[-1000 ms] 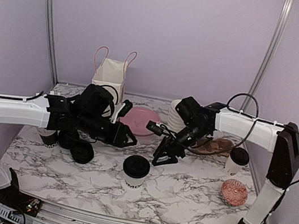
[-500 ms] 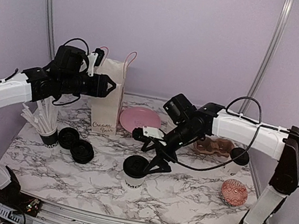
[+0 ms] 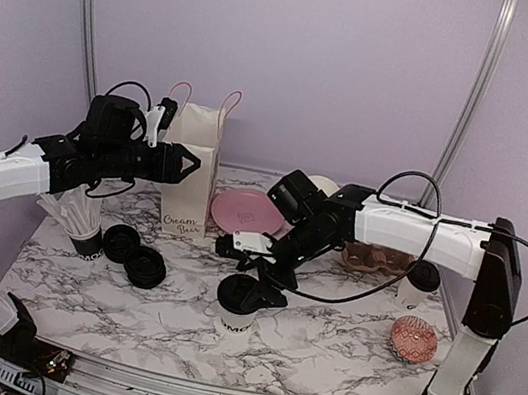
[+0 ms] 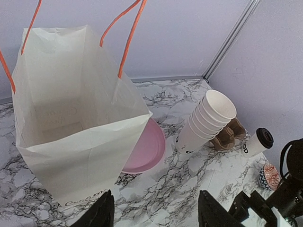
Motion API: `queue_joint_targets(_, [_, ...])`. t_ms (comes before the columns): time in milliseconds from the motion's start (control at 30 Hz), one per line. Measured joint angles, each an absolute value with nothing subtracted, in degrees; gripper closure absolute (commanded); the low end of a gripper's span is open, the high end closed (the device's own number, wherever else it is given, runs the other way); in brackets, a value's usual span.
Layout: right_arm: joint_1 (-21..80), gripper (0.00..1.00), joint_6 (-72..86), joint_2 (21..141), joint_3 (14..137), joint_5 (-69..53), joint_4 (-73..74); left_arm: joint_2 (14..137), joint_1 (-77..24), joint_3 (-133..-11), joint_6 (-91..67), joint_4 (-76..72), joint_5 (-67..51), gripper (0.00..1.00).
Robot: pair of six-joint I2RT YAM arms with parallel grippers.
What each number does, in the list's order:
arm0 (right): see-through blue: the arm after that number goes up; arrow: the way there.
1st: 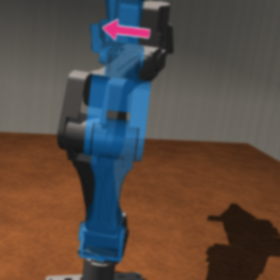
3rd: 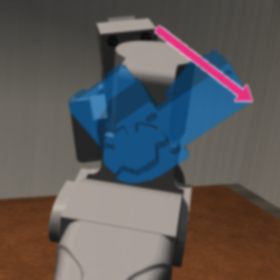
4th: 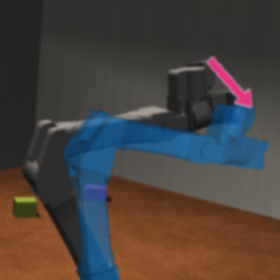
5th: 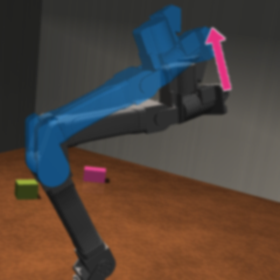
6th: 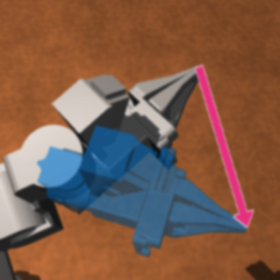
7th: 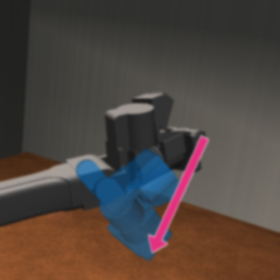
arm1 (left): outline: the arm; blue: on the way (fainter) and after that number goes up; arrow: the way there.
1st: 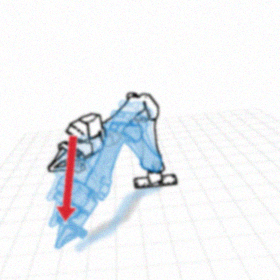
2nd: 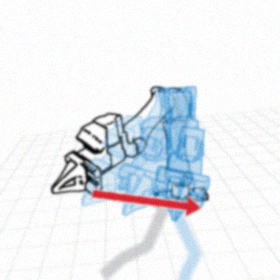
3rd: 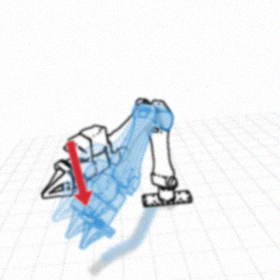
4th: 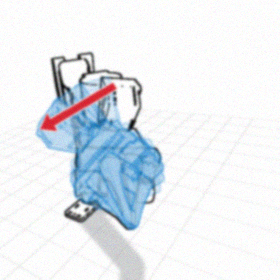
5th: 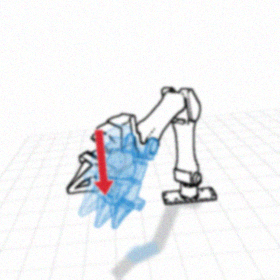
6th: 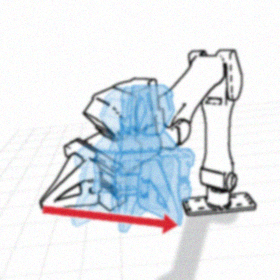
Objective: Pack the takeout coffee
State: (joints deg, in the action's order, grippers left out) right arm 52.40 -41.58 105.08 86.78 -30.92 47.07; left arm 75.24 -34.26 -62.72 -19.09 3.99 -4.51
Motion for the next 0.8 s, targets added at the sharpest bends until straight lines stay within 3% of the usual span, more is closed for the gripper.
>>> queue_joint_targets(600, [53.67, 0.12, -40.29, 106.26, 87.64, -28.32, 46.96, 75.26, -33.50, -62.72, -19.18, 3.25, -7.25, 0.41])
queue_joint_targets(800, [55.09, 0.21, -40.25, 106.28, 87.64, -26.24, 46.96, 75.26, -33.28, -62.72, -19.22, 3.25, -7.68, 0.41])
